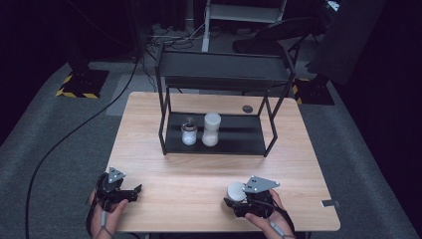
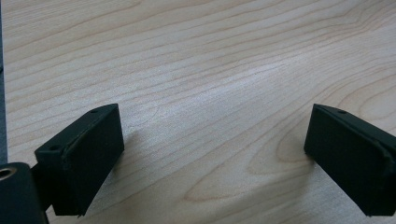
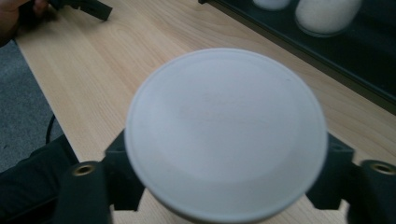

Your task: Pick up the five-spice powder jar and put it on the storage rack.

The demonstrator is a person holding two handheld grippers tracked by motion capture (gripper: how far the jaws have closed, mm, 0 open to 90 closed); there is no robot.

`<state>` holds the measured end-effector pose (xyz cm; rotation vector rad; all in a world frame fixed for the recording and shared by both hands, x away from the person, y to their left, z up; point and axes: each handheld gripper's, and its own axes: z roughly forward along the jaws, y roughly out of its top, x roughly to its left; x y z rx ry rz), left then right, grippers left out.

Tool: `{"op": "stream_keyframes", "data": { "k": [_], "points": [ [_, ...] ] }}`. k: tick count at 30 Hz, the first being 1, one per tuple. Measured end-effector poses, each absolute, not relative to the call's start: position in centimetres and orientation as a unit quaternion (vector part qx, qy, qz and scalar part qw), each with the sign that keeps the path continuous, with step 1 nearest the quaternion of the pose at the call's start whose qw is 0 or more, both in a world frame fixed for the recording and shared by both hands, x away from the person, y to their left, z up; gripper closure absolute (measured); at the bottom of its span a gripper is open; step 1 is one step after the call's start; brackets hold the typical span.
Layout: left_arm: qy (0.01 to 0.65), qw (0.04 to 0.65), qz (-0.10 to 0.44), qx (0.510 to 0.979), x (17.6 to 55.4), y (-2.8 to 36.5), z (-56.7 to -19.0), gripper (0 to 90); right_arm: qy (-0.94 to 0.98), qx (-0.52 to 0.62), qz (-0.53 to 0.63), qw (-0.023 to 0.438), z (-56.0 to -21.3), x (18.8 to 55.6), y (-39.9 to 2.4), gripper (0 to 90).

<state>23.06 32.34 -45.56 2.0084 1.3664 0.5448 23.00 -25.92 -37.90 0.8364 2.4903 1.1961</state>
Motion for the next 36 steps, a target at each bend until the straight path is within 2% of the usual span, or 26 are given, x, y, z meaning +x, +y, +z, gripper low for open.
{"op": "stream_keyframes", "data": {
  "k": [18,36],
  "points": [
    [0.52,0.32,0.207,0.764,23.1,32.3,-45.6,4.2,0.854,0.287,0.414,0.128,-36.7,23.6,-26.2,33.7],
    [0.521,0.32,0.208,0.764,23.1,32.3,-45.6,3.9,0.848,0.278,0.425,0.153,-32.4,25.9,-27.1,33.7]
  ]
}}
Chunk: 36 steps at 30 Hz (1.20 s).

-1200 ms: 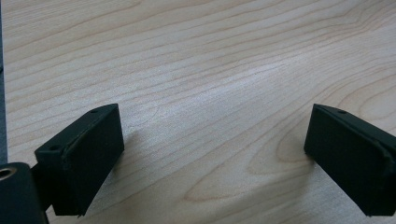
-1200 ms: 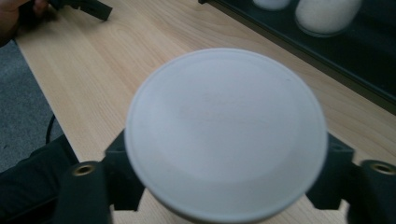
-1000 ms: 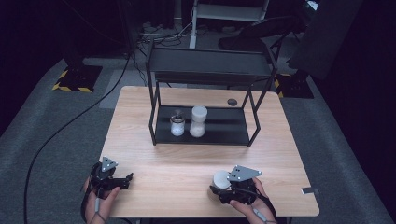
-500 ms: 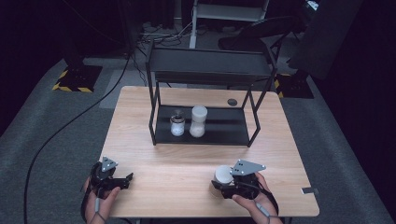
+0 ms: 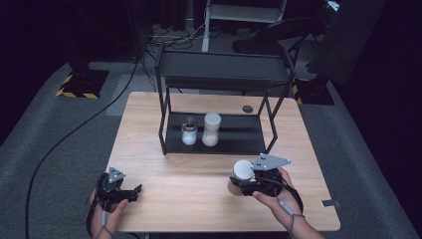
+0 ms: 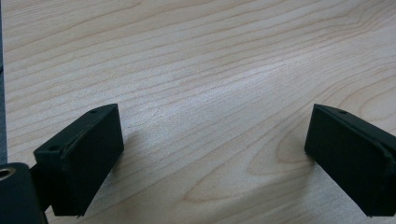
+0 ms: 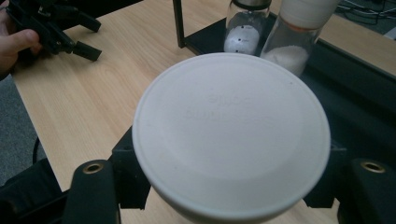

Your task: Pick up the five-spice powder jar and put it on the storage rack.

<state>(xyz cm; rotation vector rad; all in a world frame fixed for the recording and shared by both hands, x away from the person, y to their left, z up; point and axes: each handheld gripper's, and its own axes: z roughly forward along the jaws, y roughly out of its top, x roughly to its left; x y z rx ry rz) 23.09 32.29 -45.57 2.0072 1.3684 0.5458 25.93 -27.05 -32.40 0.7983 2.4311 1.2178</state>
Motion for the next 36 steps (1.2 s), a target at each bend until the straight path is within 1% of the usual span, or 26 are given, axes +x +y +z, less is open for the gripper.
{"op": "stream_keyframes", "data": {
  "k": [11,20,27,36],
  "points": [
    [0.522,0.32,0.207,0.763,23.1,32.3,-45.6,3.7,0.843,0.287,0.426,0.157,-30.7,28.1,-27.3,33.7],
    [0.525,0.318,0.208,0.762,23.1,32.2,-45.5,3.6,0.835,0.301,0.426,0.175,-29.5,30.7,-27.2,33.7],
    [0.525,0.318,0.208,0.762,23.1,32.1,-45.5,3.6,0.831,0.312,0.421,0.186,-29.2,32.2,-27.1,33.7],
    [0.53,0.316,0.211,0.758,23.2,32.0,-45.5,3.5,0.826,0.331,0.416,0.185,-29.4,34.7,-27.0,33.7]
  ]
}}
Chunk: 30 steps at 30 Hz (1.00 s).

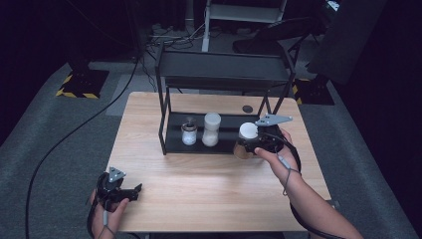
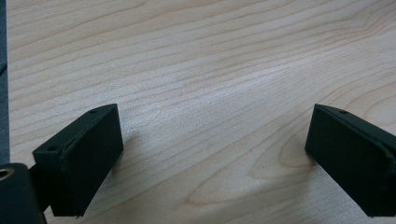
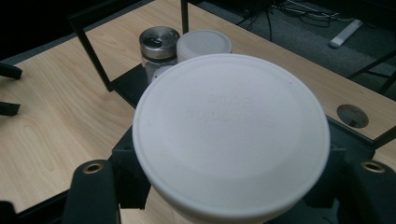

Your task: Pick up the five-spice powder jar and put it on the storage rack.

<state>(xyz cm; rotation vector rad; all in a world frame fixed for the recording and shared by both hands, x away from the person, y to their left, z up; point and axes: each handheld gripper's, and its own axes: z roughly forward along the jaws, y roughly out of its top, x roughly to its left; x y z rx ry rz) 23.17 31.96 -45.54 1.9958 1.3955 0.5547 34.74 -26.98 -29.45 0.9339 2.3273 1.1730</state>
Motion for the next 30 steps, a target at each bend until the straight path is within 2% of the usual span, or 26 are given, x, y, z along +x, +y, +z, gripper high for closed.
{"op": "stream_keyframes", "data": {
  "k": [30],
  "points": [
    [0.531,0.317,0.211,0.757,23.2,31.9,-45.6,3.2,0.821,0.364,0.396,0.191,-33.0,41.8,-23.8,33.7]
  ]
}}
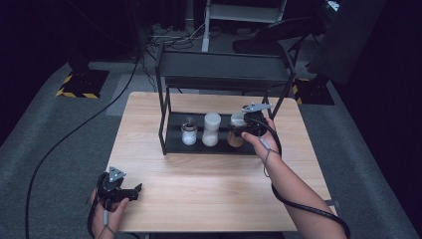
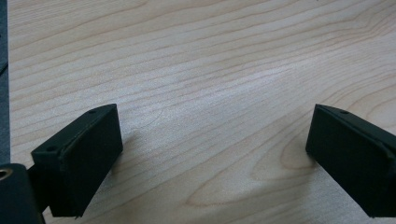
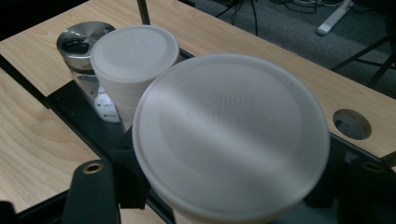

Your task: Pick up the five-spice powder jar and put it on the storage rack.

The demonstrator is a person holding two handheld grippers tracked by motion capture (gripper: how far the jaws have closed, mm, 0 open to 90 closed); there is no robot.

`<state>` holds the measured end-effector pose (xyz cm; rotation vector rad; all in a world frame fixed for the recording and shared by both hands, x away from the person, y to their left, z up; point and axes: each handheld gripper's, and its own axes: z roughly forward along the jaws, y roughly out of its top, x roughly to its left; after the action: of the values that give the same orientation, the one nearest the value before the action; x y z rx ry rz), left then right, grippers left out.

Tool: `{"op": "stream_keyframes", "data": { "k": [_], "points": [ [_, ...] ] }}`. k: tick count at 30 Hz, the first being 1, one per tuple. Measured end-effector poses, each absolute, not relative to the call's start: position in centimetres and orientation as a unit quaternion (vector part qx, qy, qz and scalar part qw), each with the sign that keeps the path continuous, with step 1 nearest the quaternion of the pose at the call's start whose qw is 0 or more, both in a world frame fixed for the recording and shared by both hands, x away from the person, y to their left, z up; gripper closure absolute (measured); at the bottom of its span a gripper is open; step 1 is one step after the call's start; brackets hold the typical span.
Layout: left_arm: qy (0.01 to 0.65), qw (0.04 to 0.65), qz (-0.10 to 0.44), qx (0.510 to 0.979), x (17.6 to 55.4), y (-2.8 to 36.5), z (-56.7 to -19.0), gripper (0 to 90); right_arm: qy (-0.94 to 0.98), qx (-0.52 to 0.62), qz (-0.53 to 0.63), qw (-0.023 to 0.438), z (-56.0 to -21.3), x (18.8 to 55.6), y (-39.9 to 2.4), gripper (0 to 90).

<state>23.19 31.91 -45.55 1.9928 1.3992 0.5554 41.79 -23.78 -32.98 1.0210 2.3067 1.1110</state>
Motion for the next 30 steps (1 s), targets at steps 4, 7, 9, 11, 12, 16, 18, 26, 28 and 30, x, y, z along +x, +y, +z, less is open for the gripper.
{"op": "stream_keyframes", "data": {
  "k": [4,7,9,11,12,16,18,26,28,30],
  "points": [
    [0.531,0.317,0.211,0.757,23.2,31.9,-45.6,3.2,0.819,0.367,0.397,0.191,-33.7,42.5,-23.5,33.7],
    [0.531,0.316,0.211,0.757,23.2,31.9,-45.6,3.2,0.819,0.37,0.396,0.188,-34.2,43.0,-23.3,33.6],
    [0.532,0.317,0.211,0.757,23.2,31.9,-45.6,3.2,0.819,0.373,0.394,0.186,-34.4,43.2,-23.1,33.7],
    [0.531,0.317,0.211,0.757,23.2,31.9,-45.6,3.2,0.82,0.374,0.391,0.187,-34.6,43.4,-23.0,33.7],
    [0.531,0.317,0.211,0.757,23.2,31.9,-45.6,3.2,0.82,0.376,0.391,0.186,-34.7,43.5,-23.0,33.7],
    [0.531,0.316,0.211,0.757,23.2,31.9,-45.6,3.2,0.817,0.382,0.39,0.184,-35.3,43.8,-22.9,33.7],
    [0.531,0.316,0.211,0.757,23.2,31.9,-45.6,3.2,0.817,0.383,0.389,0.184,-35.5,43.9,-22.9,33.6],
    [0.531,0.316,0.211,0.757,23.2,31.9,-45.6,3.2,0.817,0.387,0.386,0.184,-36.0,44.1,-22.6,33.6],
    [0.531,0.316,0.211,0.757,23.2,31.9,-45.6,3.2,0.816,0.389,0.388,0.183,-36.0,44.1,-22.7,33.6],
    [0.531,0.316,0.211,0.757,23.2,31.9,-45.6,3.2,0.815,0.391,0.388,0.18,-36.0,44.2,-22.8,33.5]
  ]
}}
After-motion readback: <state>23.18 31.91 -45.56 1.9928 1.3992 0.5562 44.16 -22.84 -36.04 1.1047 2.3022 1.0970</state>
